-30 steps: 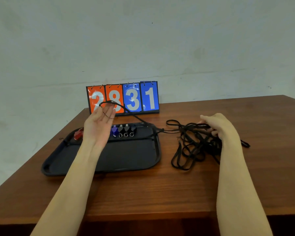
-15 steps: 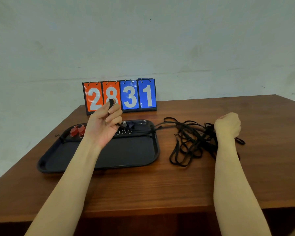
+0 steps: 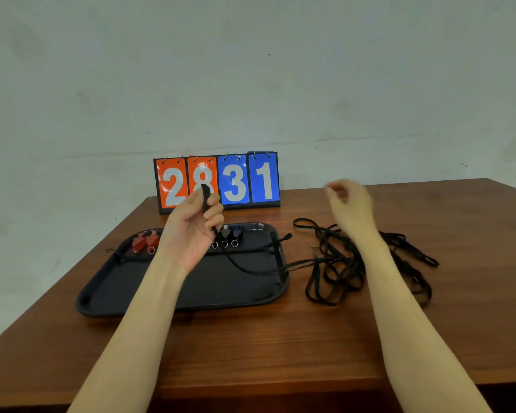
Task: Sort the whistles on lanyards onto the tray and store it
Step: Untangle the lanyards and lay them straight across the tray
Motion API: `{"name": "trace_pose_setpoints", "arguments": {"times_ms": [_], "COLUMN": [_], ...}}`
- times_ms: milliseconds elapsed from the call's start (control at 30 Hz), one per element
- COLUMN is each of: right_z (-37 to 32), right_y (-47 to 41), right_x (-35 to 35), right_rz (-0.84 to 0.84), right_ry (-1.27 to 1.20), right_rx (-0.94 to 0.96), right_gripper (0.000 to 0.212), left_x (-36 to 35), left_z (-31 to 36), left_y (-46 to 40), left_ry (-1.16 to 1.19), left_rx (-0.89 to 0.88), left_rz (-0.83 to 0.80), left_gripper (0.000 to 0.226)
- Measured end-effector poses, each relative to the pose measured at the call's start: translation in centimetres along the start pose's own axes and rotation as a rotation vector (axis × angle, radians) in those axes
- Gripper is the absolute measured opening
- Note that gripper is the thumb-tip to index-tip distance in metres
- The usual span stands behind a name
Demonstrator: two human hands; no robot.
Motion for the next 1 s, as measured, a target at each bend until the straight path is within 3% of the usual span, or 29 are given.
{"name": "trace_pose_setpoints", "arguments": {"times_ms": [100, 167, 333, 467, 567, 733, 800, 1000], "right_z": [-5.3, -6.9, -7.4, -6.6, -5.1, -2.4, -1.7, -0.9], "right_y": [3.9, 7.1, 11.1, 9.3, 6.8, 4.6, 4.3, 3.7], "right_x": [-6.5, -9.8, -12.0, -10.5, -9.0, -7.6, -7.4, -7.5], "right_rz": [-0.528, -0.827, -1.137, -1.042, -0.877, -0.732, -0.691, -0.608], "right_ry": [-0.384, -0.328, -0.279, -0.419, -0.512, -0.548, -0.503, -0.319], "right_rx": [0.034, 0.059, 0.155, 0.06, -0.082, -0.23, -0.216, -0.103], "right_gripper": [0.033, 0.034, 0.038, 0.031, 0.041, 0.037, 0.034, 0.025], "left_x": [-0.4, -0.4, 0.1, 1.9, 4.0, 6.9, 8.0, 12.5], "left_z": [1.1, 1.4, 2.1, 3.5, 5.4, 8.8, 10.7, 14.0], "left_y": [0.3, 0.3, 0.5, 0.2, 0.5, 2.3, 2.9, 4.5], "left_ry": [-0.113, -0.145, -0.127, -0.119, -0.288, -0.476, -0.608, -1.018], "left_rx": [-0.125, -0.154, -0.186, -0.268, -0.427, -0.608, -0.615, -0.462], "left_rz": [0.052, 0.069, 0.114, 0.224, 0.438, 0.817, 0.909, 0.97], "left_gripper": [0.013, 0.016, 0.017, 0.016, 0.016, 0.013, 0.017, 0.013]}}
Point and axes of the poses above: each hand's wrist, its own y-axis away from the middle knuckle, its own x-axis out of the back of the hand, z = x × y, the point moved 7 cm from there along -y, towards the middle knuckle, and after that the axes turned 5 degrees about z, right-handed, at the moved point
